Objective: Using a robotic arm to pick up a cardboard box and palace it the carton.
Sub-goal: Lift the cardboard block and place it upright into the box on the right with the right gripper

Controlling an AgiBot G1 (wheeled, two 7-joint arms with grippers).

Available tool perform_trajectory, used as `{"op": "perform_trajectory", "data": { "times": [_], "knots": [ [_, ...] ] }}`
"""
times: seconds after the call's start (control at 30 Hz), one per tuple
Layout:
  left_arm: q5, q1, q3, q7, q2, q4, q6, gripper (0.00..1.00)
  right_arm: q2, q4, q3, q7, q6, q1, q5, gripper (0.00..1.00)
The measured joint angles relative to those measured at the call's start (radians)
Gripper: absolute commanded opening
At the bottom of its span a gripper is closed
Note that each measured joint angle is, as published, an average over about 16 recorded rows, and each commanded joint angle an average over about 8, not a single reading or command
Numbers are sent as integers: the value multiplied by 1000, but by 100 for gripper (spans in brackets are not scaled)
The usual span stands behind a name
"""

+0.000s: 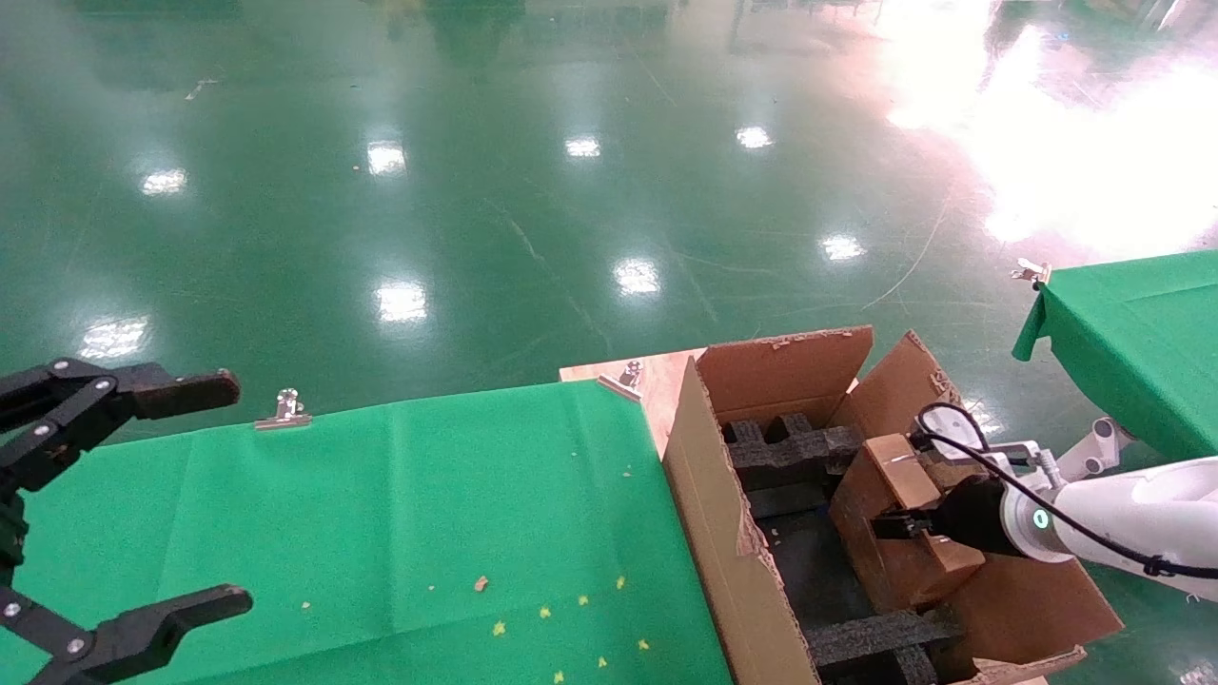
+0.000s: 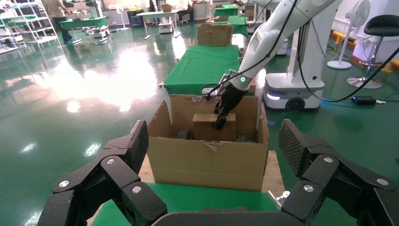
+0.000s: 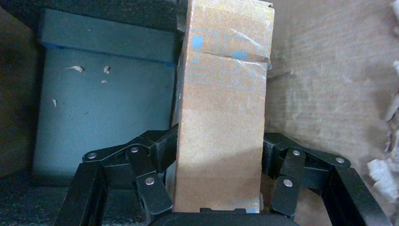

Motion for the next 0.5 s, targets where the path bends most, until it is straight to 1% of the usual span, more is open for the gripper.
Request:
{"op": "perform_trajectory", "data": {
  "times": [0.27,0.3,0.33,0.5],
  "knots": [
    [0,0,0,0,0,0,0,100,2,14,-10,49,-3,-5,-32,0],
    [0,0,0,0,0,0,0,100,3,15,-11,54,-3,-5,-36,2],
    [0,0,0,0,0,0,0,100,4,17,-12,59,-3,-5,-40,8],
    [0,0,0,0,0,0,0,100,6,24,-14,75,-2,-4,-54,70]
  ]
}}
